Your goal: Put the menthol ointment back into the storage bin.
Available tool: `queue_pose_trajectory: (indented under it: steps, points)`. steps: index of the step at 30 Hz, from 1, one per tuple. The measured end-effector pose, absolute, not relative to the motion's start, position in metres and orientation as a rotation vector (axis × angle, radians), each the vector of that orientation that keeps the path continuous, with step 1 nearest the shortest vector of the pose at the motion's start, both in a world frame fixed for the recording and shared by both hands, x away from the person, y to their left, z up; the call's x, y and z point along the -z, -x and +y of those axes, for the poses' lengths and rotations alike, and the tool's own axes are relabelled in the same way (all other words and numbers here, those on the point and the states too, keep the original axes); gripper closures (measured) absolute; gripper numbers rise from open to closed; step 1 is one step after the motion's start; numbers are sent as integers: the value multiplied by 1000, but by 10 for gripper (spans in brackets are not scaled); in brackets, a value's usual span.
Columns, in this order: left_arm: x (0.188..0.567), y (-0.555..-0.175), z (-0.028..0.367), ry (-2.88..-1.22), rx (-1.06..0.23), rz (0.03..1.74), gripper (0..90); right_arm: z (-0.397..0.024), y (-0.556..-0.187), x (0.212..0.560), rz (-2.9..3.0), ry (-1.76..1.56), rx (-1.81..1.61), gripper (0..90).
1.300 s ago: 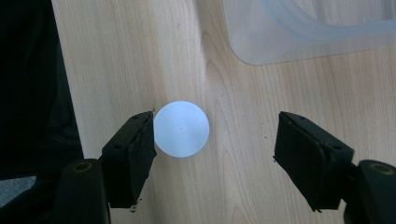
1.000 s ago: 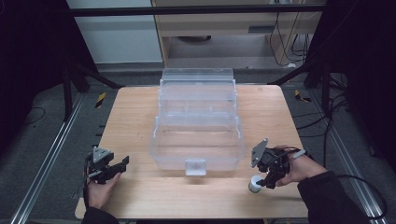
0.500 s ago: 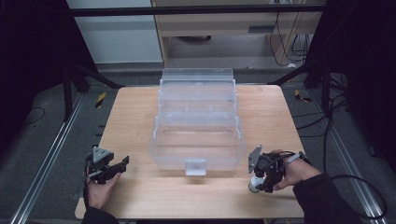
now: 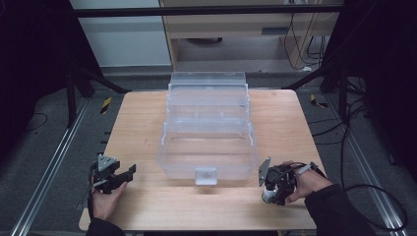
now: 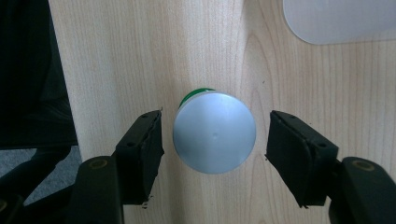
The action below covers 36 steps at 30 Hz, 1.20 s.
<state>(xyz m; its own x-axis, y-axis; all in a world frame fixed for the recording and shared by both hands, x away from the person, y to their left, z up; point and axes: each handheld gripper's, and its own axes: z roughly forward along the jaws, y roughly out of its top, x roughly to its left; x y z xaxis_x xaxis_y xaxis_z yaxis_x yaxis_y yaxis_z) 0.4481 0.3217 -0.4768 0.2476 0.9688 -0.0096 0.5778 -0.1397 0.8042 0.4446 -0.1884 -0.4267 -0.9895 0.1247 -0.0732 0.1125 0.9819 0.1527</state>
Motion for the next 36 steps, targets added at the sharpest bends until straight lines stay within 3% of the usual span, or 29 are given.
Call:
queue_pose_trajectory:
  steps: [17, 36]
  points:
    - [477, -448, 322, -1814, -707, 1417, 333, -184, -445, 434, 3062, -176, -187, 494]
    - [476, -449, 322, -1809, -705, 1422, 333, -186, -448, 431, 3061, -209, -186, 501]
